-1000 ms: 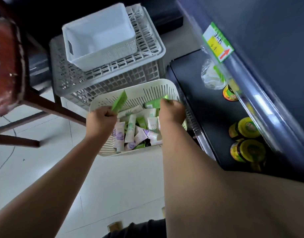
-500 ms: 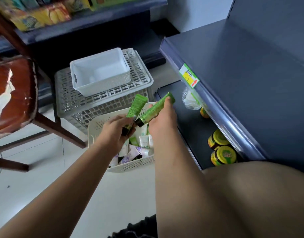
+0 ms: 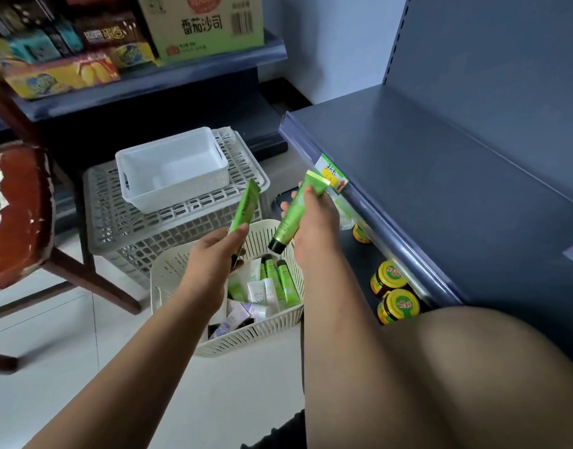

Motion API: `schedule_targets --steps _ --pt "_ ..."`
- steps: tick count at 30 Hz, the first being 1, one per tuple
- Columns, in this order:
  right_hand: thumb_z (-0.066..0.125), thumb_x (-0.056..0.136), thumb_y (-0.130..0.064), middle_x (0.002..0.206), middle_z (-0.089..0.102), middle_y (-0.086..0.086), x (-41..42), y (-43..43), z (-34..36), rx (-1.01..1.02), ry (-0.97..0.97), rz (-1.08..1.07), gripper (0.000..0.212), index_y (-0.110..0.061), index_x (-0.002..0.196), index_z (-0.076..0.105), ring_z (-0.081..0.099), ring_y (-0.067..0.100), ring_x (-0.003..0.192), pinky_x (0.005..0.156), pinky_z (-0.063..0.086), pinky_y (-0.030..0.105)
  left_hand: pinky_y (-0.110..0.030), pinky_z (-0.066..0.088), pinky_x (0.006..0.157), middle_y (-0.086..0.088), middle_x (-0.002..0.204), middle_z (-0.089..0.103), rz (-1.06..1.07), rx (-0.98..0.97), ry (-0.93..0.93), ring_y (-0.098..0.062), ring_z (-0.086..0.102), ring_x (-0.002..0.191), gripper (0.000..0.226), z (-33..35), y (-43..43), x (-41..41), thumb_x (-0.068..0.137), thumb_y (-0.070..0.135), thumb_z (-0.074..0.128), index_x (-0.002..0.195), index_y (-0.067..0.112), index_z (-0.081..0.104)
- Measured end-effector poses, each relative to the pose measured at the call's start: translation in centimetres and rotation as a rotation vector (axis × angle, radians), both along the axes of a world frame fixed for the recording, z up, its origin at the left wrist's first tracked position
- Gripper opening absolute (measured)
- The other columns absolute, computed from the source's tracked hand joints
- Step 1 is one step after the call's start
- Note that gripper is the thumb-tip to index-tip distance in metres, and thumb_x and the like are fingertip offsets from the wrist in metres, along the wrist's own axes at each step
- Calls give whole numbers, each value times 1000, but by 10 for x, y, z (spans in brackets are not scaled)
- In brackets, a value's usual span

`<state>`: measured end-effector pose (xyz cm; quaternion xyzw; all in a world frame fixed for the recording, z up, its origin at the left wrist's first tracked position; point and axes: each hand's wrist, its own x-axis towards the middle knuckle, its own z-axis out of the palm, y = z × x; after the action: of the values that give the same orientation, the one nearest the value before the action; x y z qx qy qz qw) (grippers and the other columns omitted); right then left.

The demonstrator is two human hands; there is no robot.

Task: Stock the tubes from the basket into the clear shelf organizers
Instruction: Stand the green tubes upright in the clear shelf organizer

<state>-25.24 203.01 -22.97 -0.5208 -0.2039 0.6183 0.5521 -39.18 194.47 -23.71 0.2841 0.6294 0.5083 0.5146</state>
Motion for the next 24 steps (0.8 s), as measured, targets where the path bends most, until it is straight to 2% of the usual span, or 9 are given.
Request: schedule_targets --steps 3,5,8,12,14,15,17,21,24 --pt "64 94 -26 80 69 -5 20 -3 16 130 -278 104 12 -18 87 69 75 22 80 74 53 34 -26 45 68 -7 83 68 -23 84 19 -8 56 64 24 13 2 2 95 27 68 98 4 74" --pt "68 88 -30 73 63 -5 35 -4 28 209 -427 136 19 -11 90 67 65 15 71 71 47 31 -23 48 63 -8 87 73 -43 149 17 -6 60 64 19 22 7 9 95 22 68 102 6 75" --pt "70 91 -27 65 58 -14 58 -11 50 260 -503 91 14 -14 86 67 49 8 64 67 42 27 -23 51 56 -2 81 72 -99 252 -4 -11 61 65 16 37 14 28 96 13 66 108 4 70" --pt "68 91 -26 79 67 2 81 -31 88 331 -519 44 11 -15 93 69 57 14 72 69 49 33 -25 53 58 -6 84 71 -231 386 -38 -16 64 69 16 60 20 60 95 7 66 109 0 65" --pt "70 92 -20 89 72 9 100 -40 110 359 -468 25 7 -14 95 71 64 17 82 80 58 46 -31 56 60 -13 93 72 -291 445 -52 -22 68 75 16 72 23 79 94 6 69 109 2 65" --pt "69 93 -17 93 73 8 113 -46 121 371 -445 14 7 -15 99 72 66 18 86 84 58 47 -37 58 63 -15 98 72 -326 474 -47 -26 69 78 15 77 24 88 93 6 70 107 5 66" --pt "67 95 -12 95 72 3 144 -65 146 392 -474 -3 11 -15 106 70 68 17 89 79 59 40 -49 60 74 -12 101 73 -416 544 -33 -31 70 85 14 92 24 112 91 9 73 103 15 69" --pt "67 94 -8 92 73 -3 206 -119 187 412 -767 -99 17 -23 103 68 67 9 85 69 57 29 -53 60 82 0 97 73 -584 705 13 -24 69 91 31 130 9 171 85 17 74 106 39 67" --pt "67 93 -6 94 74 3 249 -166 208 423 -965 -184 22 -22 108 71 66 8 82 70 56 27 -57 58 82 -3 91 69 -726 762 -10 -20 66 85 32 149 -9 219 83 17 72 112 28 66"
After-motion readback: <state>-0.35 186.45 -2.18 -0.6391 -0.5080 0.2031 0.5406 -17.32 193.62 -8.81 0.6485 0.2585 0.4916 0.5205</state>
